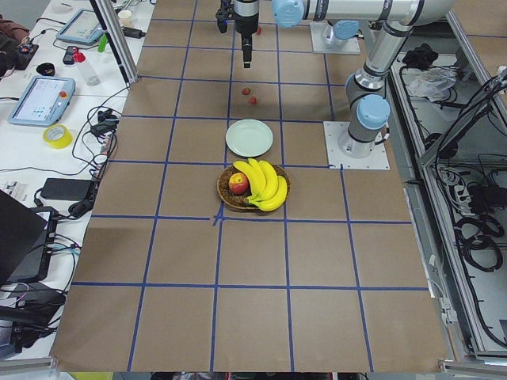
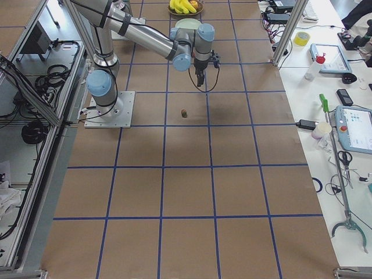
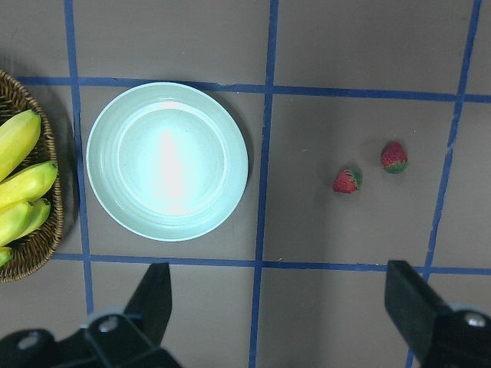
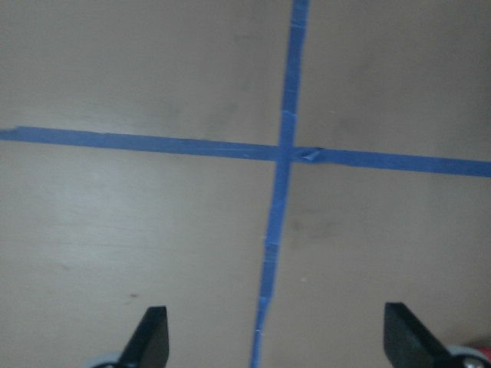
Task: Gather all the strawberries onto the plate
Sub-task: 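Move the right gripper back and grasp the remaining far strawberry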
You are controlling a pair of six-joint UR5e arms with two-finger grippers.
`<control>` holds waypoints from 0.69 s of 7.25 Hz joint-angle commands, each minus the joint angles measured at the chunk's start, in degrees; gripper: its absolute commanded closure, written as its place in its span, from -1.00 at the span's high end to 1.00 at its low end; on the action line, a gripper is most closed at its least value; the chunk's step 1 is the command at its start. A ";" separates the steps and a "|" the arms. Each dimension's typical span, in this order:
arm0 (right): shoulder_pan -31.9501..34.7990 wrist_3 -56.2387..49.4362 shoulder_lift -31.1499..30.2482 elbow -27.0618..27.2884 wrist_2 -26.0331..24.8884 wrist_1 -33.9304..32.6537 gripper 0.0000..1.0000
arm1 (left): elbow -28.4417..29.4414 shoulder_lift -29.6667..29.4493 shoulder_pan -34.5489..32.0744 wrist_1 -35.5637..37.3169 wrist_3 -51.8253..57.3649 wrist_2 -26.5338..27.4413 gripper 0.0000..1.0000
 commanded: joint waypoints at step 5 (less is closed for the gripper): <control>-13.27 -14.67 -0.51 17.59 -3.04 -18.47 0.70 | 0.00 -0.06 0.03 0.04 0.05 0.03 1.00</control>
